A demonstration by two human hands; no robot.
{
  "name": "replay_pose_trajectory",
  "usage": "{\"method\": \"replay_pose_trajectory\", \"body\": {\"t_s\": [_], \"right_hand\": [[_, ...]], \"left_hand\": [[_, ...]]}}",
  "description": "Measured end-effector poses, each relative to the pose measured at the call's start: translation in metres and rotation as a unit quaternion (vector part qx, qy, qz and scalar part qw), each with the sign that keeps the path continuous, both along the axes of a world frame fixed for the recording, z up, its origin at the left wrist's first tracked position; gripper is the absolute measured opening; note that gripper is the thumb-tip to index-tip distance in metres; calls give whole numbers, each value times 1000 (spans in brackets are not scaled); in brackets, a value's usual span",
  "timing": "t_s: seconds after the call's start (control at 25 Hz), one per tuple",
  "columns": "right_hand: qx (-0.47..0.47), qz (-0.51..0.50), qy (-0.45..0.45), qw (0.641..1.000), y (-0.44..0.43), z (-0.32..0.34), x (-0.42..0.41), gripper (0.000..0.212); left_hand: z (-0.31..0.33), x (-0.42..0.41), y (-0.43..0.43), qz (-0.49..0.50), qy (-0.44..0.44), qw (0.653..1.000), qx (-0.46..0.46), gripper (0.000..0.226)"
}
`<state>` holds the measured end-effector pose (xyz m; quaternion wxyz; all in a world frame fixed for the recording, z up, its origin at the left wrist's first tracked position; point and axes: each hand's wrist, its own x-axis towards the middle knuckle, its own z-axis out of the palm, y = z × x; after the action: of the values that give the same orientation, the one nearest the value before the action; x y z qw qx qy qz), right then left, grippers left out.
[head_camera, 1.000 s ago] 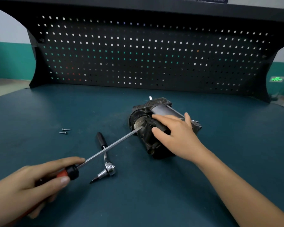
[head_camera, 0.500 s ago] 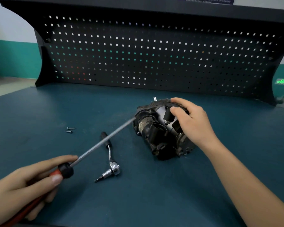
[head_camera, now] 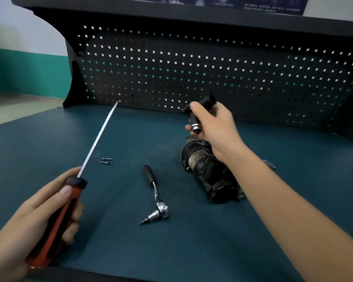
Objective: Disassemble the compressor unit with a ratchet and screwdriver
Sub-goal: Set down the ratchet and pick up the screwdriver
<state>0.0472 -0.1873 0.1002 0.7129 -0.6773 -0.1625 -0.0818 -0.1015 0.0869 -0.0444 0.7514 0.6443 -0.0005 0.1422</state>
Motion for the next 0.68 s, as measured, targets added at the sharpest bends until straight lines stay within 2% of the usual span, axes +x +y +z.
{"method": "replay_pose_trajectory", "body": {"t_s": [0.04,0.16,0.24,0.32,0.4,0.52,0.68], "right_hand": [[-25,23,-14,999,21,0,4,9],[-145,70,-37,986,90,-12,21,16],[-273,57,-46,959,127,-31,34,32],[-361,36,-40,931,153,-52,48,40],[-394,11,-16,919,167,-71,61,45],[-401,-31,-19,915,180,-87,77,33],[-385,1,-39,922,197,-93,77,24]], "left_hand": [[8,-1,-7,32,-16,999,-19,57],[23,-3,-16,76,-26,991,-103,29],[29,-4,-26,89,-20,985,-144,26],[30,-5,-29,92,-8,984,-151,27],[32,-8,-31,102,-9,984,-144,33],[33,-8,-33,96,-9,985,-141,36],[35,-8,-35,92,-9,988,-128,35]]}}
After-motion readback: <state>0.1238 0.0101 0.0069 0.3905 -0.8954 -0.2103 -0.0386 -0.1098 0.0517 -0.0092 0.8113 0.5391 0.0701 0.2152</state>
